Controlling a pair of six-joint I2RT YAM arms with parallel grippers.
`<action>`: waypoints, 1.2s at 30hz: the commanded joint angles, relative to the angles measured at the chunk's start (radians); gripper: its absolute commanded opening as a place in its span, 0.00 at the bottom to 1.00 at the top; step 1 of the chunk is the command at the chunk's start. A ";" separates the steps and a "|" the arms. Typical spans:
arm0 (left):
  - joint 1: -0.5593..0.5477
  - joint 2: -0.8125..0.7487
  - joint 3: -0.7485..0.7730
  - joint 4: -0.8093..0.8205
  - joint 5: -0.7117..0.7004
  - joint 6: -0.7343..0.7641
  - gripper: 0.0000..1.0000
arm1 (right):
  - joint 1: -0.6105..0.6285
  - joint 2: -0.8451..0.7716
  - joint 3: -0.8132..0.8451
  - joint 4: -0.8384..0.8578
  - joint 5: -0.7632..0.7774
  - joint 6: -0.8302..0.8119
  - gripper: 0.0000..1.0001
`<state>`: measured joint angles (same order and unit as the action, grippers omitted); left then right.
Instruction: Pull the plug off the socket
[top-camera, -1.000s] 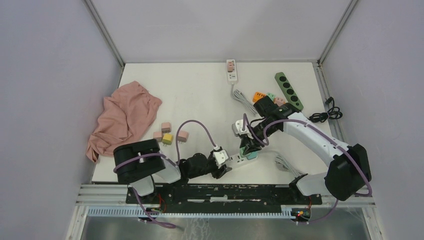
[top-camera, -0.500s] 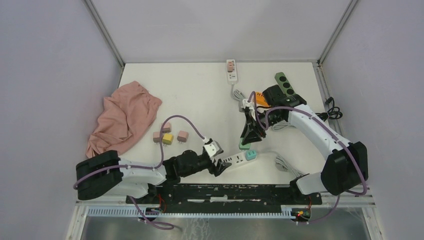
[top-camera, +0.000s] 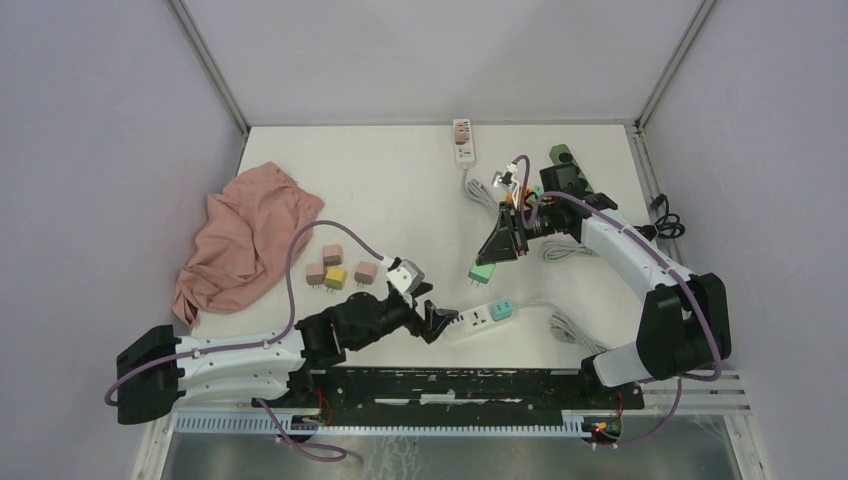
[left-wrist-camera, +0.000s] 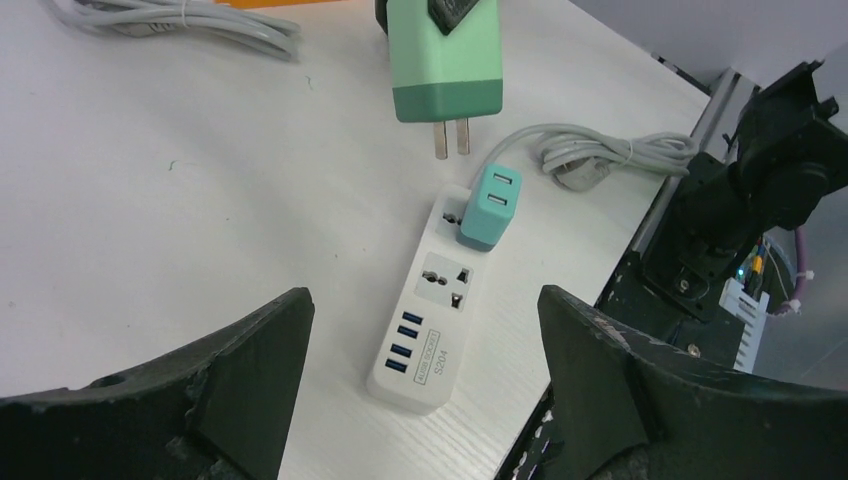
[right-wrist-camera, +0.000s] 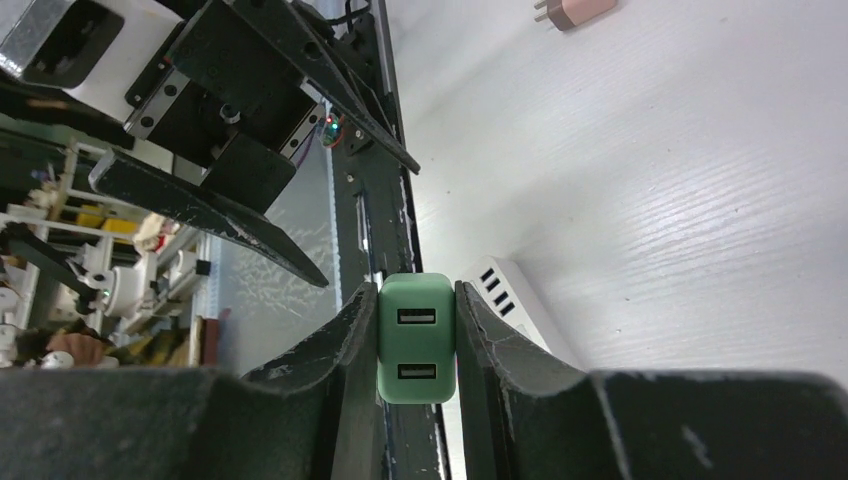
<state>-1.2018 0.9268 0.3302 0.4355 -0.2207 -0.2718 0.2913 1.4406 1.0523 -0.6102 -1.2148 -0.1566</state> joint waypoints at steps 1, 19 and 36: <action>-0.002 -0.022 0.091 -0.105 -0.067 -0.080 0.90 | -0.017 0.020 0.008 0.096 -0.091 0.142 0.00; -0.002 0.066 0.285 -0.323 -0.273 -0.320 0.89 | -0.029 0.020 -0.037 0.254 0.029 0.363 0.01; -0.004 0.361 0.602 -0.561 -0.275 -0.210 0.88 | -0.029 0.106 -0.051 0.312 0.129 0.637 0.01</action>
<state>-1.2018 1.2591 0.8654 -0.1326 -0.5507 -0.5777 0.2661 1.5291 1.0000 -0.3336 -1.0863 0.4057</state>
